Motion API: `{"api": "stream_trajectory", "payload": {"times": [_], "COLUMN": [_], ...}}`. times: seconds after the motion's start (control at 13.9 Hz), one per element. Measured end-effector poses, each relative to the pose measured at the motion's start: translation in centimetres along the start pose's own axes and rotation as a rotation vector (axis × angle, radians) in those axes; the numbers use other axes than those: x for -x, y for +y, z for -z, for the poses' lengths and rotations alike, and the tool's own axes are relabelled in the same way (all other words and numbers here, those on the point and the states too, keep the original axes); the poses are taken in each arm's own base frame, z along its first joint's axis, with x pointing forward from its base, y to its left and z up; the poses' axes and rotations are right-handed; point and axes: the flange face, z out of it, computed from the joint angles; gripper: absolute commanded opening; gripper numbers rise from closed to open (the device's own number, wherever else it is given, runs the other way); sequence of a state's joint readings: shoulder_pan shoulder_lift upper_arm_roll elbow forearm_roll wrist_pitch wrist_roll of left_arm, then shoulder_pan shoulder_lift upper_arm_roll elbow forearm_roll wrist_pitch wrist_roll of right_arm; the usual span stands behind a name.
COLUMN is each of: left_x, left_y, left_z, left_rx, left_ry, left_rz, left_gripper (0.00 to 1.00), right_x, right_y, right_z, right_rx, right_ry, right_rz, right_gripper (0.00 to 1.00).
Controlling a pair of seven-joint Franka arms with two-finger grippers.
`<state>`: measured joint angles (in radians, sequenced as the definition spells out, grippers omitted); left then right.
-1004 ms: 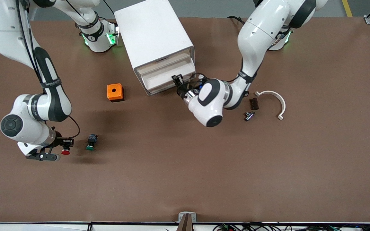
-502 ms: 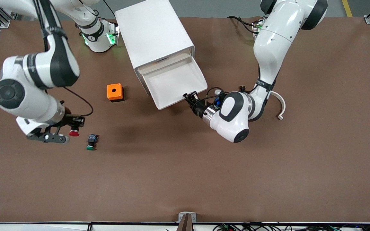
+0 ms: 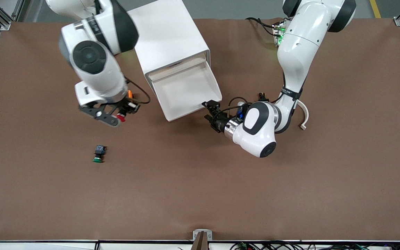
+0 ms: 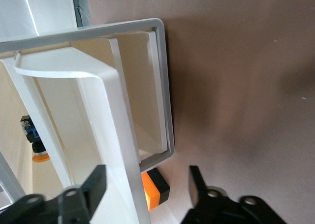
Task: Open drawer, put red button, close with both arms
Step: 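Lower the red button into the open drawer and open the right gripper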
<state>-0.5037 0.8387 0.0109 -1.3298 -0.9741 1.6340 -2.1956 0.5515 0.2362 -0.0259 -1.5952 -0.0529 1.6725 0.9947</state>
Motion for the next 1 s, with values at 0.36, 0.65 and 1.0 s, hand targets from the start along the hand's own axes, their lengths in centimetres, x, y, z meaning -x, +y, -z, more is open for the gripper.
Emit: {"api": "stream_trajectory", "payload": {"times": [0.36, 0.65, 1.0], "left_x": [-0.4, -0.2, 0.7], "left_y": [0.8, -2.0, -11.9], "left_z": [9.2, 13.6, 19.8], "left_rx": [0.114, 0.219, 0.416], "left_ry": [-0.091, -0.063, 0.118], "left_rz": [-0.065, -0.163, -0.501], "left_gripper": [1.00, 1.00, 1.00], "right_x": [5.7, 8.2, 11.0], "right_y": [-4.4, -7.4, -9.9], "right_z": [0.2, -1.3, -5.3], "right_rx": [-0.107, -0.133, -0.072], "right_ry": [-0.131, -0.152, -0.163], "right_rz": [-0.219, -0.412, -0.499], "right_gripper": [0.00, 0.00, 0.05]}}
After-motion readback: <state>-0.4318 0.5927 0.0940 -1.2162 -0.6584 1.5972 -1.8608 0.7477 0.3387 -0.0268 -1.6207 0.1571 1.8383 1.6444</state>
